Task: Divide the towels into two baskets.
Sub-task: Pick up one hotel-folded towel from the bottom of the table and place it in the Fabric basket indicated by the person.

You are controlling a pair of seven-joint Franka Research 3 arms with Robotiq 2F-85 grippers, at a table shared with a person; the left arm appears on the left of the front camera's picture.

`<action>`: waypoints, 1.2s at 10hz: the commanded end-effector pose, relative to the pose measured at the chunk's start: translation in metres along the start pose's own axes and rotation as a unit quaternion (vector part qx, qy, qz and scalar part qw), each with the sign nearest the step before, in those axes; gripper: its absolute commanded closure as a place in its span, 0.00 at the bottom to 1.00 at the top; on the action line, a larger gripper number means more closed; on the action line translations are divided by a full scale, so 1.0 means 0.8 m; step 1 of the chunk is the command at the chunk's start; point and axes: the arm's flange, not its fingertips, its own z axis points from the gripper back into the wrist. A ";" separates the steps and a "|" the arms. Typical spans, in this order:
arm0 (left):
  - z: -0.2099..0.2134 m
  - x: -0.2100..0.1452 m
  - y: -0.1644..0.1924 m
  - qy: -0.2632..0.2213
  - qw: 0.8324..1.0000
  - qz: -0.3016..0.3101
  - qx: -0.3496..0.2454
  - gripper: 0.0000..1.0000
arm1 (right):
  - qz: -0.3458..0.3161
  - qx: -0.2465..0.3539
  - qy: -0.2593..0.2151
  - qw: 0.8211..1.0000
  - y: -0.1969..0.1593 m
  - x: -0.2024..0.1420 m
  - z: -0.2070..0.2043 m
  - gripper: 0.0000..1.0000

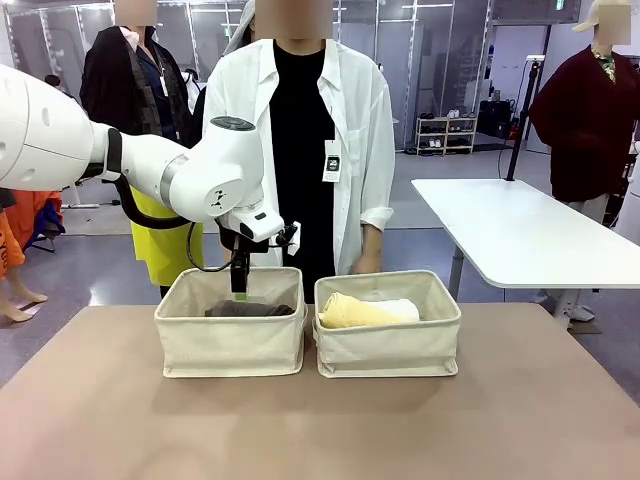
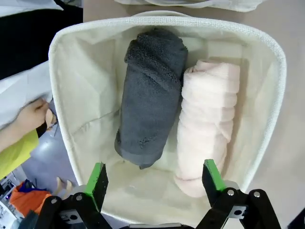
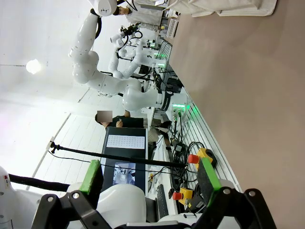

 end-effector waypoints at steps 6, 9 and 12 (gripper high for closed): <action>-0.002 0.000 0.003 -0.002 1.000 -0.018 -0.001 0.00 | 0.003 -0.004 -0.004 1.000 0.003 -0.003 -0.005 0.00; -0.003 0.004 -0.001 -0.001 1.000 -0.010 -0.002 0.00 | 0.003 -0.004 -0.004 1.000 0.003 -0.003 -0.005 0.00; 0.072 -0.080 -0.026 -0.099 0.994 0.039 -0.029 0.00 | 0.003 -0.004 -0.004 1.000 0.003 -0.003 -0.005 0.00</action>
